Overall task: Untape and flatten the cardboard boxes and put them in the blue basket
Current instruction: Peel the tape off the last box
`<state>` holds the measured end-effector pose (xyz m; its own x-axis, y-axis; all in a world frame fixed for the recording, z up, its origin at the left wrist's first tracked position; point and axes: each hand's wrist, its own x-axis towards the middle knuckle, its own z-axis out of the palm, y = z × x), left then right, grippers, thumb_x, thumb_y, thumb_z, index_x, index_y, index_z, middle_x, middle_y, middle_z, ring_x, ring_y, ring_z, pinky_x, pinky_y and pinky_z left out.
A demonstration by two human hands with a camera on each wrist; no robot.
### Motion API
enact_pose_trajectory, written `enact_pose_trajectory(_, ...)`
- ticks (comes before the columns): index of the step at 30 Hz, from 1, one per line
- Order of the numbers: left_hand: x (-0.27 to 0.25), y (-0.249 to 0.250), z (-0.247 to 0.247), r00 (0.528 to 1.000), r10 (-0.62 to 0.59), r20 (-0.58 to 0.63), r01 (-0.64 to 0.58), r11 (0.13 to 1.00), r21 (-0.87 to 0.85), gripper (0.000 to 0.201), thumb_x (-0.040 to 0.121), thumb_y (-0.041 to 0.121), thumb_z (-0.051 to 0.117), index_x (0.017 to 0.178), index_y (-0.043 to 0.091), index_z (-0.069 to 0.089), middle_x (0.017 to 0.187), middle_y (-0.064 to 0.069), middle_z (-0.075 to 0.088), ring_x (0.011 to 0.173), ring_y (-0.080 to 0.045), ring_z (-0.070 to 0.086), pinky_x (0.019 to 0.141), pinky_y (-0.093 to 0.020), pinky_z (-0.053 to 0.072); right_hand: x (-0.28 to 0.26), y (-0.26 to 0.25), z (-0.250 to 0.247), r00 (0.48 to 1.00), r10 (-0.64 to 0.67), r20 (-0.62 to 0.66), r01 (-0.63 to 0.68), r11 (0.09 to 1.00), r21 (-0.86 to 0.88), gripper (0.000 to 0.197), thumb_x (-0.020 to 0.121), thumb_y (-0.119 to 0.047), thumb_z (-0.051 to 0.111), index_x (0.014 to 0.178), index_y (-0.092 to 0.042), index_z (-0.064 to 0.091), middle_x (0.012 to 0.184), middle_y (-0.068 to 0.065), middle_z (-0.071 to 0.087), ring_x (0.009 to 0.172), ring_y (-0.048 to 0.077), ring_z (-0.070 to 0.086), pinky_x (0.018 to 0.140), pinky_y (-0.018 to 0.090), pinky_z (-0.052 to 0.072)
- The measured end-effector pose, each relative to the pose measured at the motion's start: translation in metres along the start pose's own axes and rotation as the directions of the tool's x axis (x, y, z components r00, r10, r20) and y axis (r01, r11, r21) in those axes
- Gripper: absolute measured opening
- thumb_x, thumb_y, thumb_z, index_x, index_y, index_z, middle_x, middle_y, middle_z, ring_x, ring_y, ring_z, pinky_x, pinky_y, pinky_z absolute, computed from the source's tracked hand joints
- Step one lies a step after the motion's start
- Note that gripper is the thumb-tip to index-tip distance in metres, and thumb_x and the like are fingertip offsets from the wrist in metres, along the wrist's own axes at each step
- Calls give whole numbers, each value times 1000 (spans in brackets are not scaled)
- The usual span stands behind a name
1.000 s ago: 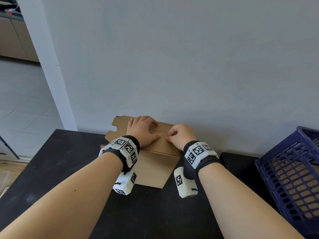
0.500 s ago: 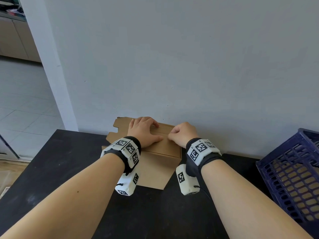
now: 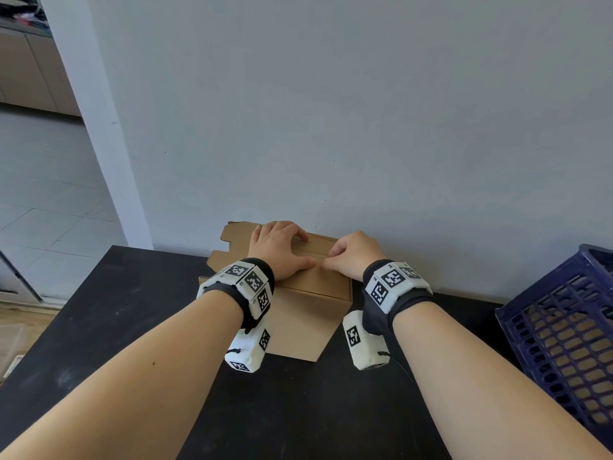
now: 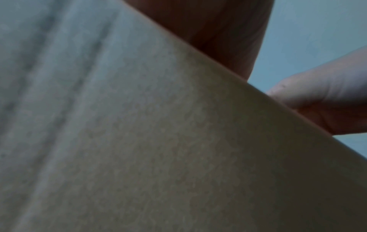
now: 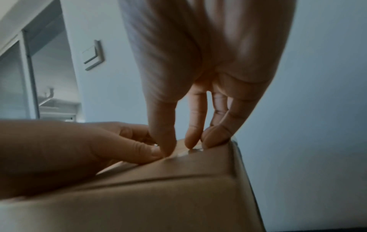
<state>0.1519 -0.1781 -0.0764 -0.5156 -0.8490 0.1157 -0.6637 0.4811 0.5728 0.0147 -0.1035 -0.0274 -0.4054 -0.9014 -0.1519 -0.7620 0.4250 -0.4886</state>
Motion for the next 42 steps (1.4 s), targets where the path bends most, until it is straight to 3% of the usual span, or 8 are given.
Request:
enact_pose_trajectory(7, 0, 0, 0, 1000, -5, -5, 5, 1000, -2, 43, 75, 50, 68, 114, 36, 55, 138, 10, 42, 137, -16, 25, 117, -37, 7, 2, -6, 0, 1000, -12, 1, 12, 992, -122, 8, 76, -15, 68, 81, -17, 72, 86, 2, 70, 83, 18, 63, 69, 21, 46)
enact_pose_trajectory(12, 0, -1, 0, 1000, 0, -1, 0, 1000, -7, 44, 75, 52, 67, 114, 35, 55, 139, 10, 42, 137, -17, 24, 117, -37, 7, 1, -6, -4, 999, 5, 45, -3, 999, -51, 12, 71, -26, 74, 77, -15, 73, 76, 0, 67, 76, 15, 62, 65, 23, 50)
enact_pose_trajectory(17, 0, -2, 0, 1000, 0, -8, 0, 1000, -5, 44, 74, 50, 68, 113, 36, 55, 137, 11, 43, 137, -17, 26, 117, -37, 8, 1, -8, -2, 1000, -25, 15, 27, 994, -110, 12, 76, -11, 67, 83, -16, 75, 80, 1, 68, 81, 16, 61, 71, 21, 46)
enact_pose_trajectory(21, 0, -2, -3, 1000, -5, -10, 5, 1000, -10, 42, 73, 52, 68, 111, 38, 56, 136, 12, 44, 136, -16, 27, 116, -36, 9, 2, -6, -14, 995, 51, 87, -59, 995, 86, 18, 81, -3, 61, 77, -15, 74, 76, 6, 70, 75, 18, 68, 80, 28, 57)
enact_pose_trajectory(25, 1, -5, -4, 999, -25, -28, 25, 1000, -18, 39, 73, 53, 68, 108, 39, 57, 135, 10, 44, 135, -16, 28, 114, -35, 12, -2, -6, -10, 995, -25, 92, 26, 1000, -6, 3, 78, -21, 73, 79, -21, 71, 73, -7, 63, 75, 11, 59, 72, 23, 47)
enact_pose_trajectory(28, 3, -6, -4, 999, -28, -30, 27, 999, -25, 39, 73, 54, 68, 108, 39, 57, 135, 10, 44, 134, -16, 28, 114, -35, 11, -4, -3, 6, 999, -22, 31, 23, 999, -25, 23, 69, -36, 80, 74, -23, 61, 73, -10, 58, 77, 10, 56, 67, 23, 43)
enact_pose_trajectory(34, 4, -5, -2, 1000, -10, -30, 9, 1000, -26, 41, 74, 54, 67, 110, 38, 57, 136, 9, 43, 136, -17, 27, 115, -35, 10, -2, -2, 11, 999, -41, 3, 41, 997, -68, 22, 82, -29, 70, 67, -26, 55, 70, -11, 53, 80, 15, 55, 71, 24, 42)
enact_pose_trajectory(42, 6, -7, -2, 1000, 0, -16, -1, 1000, -29, 40, 76, 53, 67, 111, 37, 56, 138, 8, 42, 136, -18, 26, 116, -37, 8, -2, -11, 18, 994, -69, 87, 97, 919, -383, 17, 97, -27, 45, 98, -12, 53, 122, 12, 49, 104, 30, 56, 78, 31, 38)
